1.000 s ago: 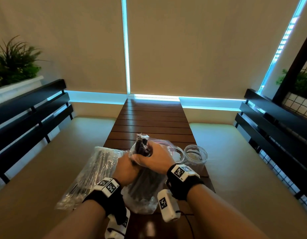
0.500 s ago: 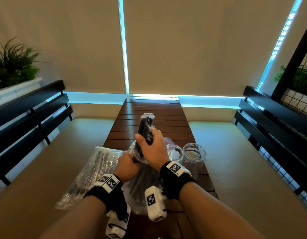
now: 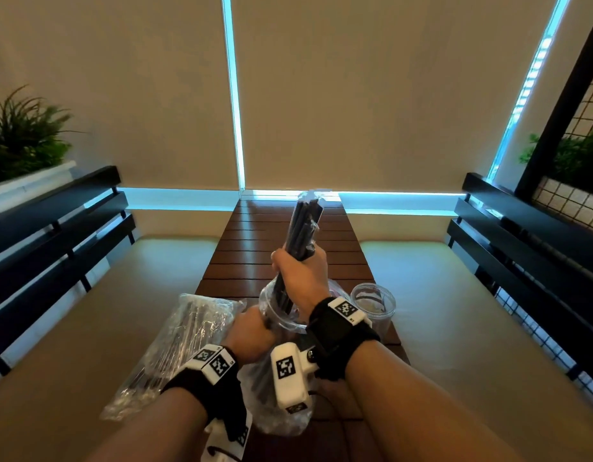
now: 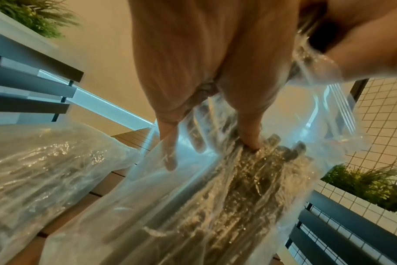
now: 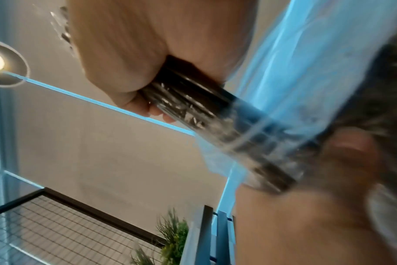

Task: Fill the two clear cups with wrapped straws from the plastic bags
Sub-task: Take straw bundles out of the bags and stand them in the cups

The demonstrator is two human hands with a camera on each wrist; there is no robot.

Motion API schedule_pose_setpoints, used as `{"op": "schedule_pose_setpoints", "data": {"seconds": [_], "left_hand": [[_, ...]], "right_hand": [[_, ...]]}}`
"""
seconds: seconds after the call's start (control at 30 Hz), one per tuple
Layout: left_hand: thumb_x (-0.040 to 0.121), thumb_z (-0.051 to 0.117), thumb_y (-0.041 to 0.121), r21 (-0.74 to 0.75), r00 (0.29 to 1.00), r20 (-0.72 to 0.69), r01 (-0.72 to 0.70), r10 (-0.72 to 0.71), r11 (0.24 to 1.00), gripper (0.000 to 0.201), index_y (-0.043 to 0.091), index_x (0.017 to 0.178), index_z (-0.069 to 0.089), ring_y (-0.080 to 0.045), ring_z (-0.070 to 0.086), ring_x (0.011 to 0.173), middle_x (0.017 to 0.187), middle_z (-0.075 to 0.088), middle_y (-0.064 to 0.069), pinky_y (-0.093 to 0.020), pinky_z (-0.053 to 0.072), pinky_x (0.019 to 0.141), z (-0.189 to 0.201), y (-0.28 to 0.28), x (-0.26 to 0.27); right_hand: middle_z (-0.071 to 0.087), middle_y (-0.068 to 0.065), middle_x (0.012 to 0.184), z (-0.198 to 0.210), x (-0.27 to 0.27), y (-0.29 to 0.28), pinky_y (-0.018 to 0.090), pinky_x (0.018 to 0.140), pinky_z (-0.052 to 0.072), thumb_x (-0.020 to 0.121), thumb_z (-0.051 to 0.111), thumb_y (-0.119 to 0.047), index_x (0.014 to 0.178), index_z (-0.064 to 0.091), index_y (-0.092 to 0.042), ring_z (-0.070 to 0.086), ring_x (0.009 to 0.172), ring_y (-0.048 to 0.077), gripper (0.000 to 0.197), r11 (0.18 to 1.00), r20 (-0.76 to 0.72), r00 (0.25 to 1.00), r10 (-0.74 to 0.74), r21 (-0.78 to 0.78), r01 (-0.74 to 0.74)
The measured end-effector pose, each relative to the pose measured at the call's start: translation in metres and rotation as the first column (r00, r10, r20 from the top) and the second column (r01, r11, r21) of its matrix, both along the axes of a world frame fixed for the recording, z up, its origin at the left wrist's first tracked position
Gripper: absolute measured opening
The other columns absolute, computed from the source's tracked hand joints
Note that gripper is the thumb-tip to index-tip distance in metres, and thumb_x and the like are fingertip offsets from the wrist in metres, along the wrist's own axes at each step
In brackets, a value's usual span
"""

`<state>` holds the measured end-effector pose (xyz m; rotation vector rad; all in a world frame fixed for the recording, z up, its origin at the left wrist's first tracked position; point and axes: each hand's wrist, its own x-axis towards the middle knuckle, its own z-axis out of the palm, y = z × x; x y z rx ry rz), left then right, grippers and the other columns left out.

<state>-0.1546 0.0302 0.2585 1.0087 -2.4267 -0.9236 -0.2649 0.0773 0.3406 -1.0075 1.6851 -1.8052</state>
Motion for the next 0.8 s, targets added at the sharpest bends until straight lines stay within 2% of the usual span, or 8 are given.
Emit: {"op": "schedule_pose_setpoints", "data": {"seconds": [0.07, 0.13, 0.3, 0.4, 0.53, 0.63, 0.73, 0.8], "left_hand": [[0.083, 0.073, 0.034, 0.007, 1.0, -0.019, 0.011, -0.011, 1.0, 0.015, 0.025, 0.07, 0.071, -0.003, 0.062, 0.066, 0.072, 0.07, 0.011, -0.029, 0.056, 0.068, -0.003, -0.002, 0.002], [0.083, 0.072, 0.029, 0.02, 0.997, -0.077, 0.013, -0.011, 1.0, 0.009, 0.024, 0.076, 0.073, -0.008, 0.068, 0.074, 0.081, 0.075, 0.008, -0.037, 0.058, 0.075, -0.005, -0.001, 0.003], [0.093, 0.065, 0.006, 0.064, 0.979, -0.184, -0.072, 0.083, 0.995, 0.027, 0.031, 0.082, 0.065, 0.01, 0.066, 0.076, 0.075, 0.072, 0.024, -0.011, 0.049, 0.07, 0.005, 0.021, -0.004], [0.092, 0.062, 0.028, 0.092, 0.971, -0.21, -0.099, 0.116, 0.991, 0.011, 0.031, 0.1, 0.069, -0.003, 0.066, 0.093, 0.103, 0.073, 0.012, -0.031, 0.055, 0.086, 0.005, 0.023, -0.004], [0.09, 0.068, 0.012, 0.225, 0.933, -0.288, -0.153, 0.216, 0.962, 0.016, 0.023, 0.101, 0.069, -0.003, 0.065, 0.091, 0.096, 0.071, 0.013, -0.023, 0.052, 0.082, 0.01, 0.029, -0.003], [0.076, 0.076, 0.039, 0.279, 0.875, -0.381, -0.198, 0.298, 0.94, 0.035, 0.019, 0.104, 0.075, -0.016, 0.071, 0.101, 0.103, 0.077, 0.005, -0.044, 0.053, 0.099, 0.006, 0.024, 0.003], [0.087, 0.073, 0.014, 0.288, 0.839, -0.392, -0.278, 0.378, 0.916, 0.008, 0.017, 0.095, 0.074, -0.022, 0.071, 0.096, 0.095, 0.076, 0.001, -0.044, 0.053, 0.097, 0.008, 0.02, 0.003], [0.089, 0.07, 0.004, 0.305, 0.814, -0.409, -0.304, 0.412, 0.903, 0.013, 0.017, 0.093, 0.073, -0.023, 0.069, 0.095, 0.095, 0.075, 0.003, -0.043, 0.053, 0.094, 0.009, 0.018, 0.001]], "right_hand": [[0.064, -0.001, 0.062, 0.018, -0.007, 0.003, 0.042, 0.069, 0.057, 0.074, 0.068, -0.02, 0.075, 0.063, -0.008, 0.061, 0.064, 0.015, 0.013, 0.998, 0.017, 0.999, -0.037, -0.044, 0.037], [0.064, -0.001, 0.062, 0.034, -0.014, 0.008, 0.038, 0.065, 0.055, 0.075, 0.068, -0.021, 0.074, 0.064, -0.007, 0.06, 0.06, 0.013, 0.015, 0.992, 0.052, 0.995, -0.081, -0.091, 0.085], [0.064, 0.003, 0.061, 0.067, -0.037, 0.017, 0.031, 0.057, 0.047, 0.078, 0.068, -0.015, 0.068, 0.06, -0.018, 0.056, 0.053, 0.016, 0.013, 0.97, 0.19, 0.974, -0.126, -0.181, 0.161], [0.06, 0.002, 0.057, 0.086, -0.051, 0.021, 0.027, 0.052, 0.044, 0.08, 0.067, -0.013, 0.074, 0.057, -0.016, 0.053, 0.047, 0.015, 0.013, 0.951, 0.248, 0.962, -0.115, -0.251, 0.178], [0.058, 0.001, 0.059, 0.1, -0.075, 0.029, 0.022, 0.047, 0.045, 0.082, 0.065, -0.01, 0.078, 0.056, -0.014, 0.054, 0.05, 0.014, 0.01, 0.906, 0.275, 0.945, -0.176, -0.331, 0.265], [0.061, 0.0, 0.062, 0.095, -0.093, 0.031, 0.027, 0.055, 0.049, 0.081, 0.065, -0.015, 0.082, 0.059, -0.017, 0.058, 0.056, 0.015, 0.007, 0.896, 0.29, 0.928, -0.235, -0.305, 0.322], [0.065, 0.002, 0.067, 0.085, -0.107, 0.03, 0.034, 0.063, 0.053, 0.077, 0.065, -0.019, 0.077, 0.058, -0.022, 0.061, 0.062, 0.019, 0.008, 0.894, 0.258, 0.917, -0.304, -0.254, 0.368], [0.068, 0.005, 0.071, 0.072, -0.113, 0.026, 0.034, 0.063, 0.052, 0.076, 0.065, -0.022, 0.073, 0.058, -0.023, 0.062, 0.062, 0.02, 0.008, 0.897, 0.196, 0.917, -0.348, -0.215, 0.386]]}}
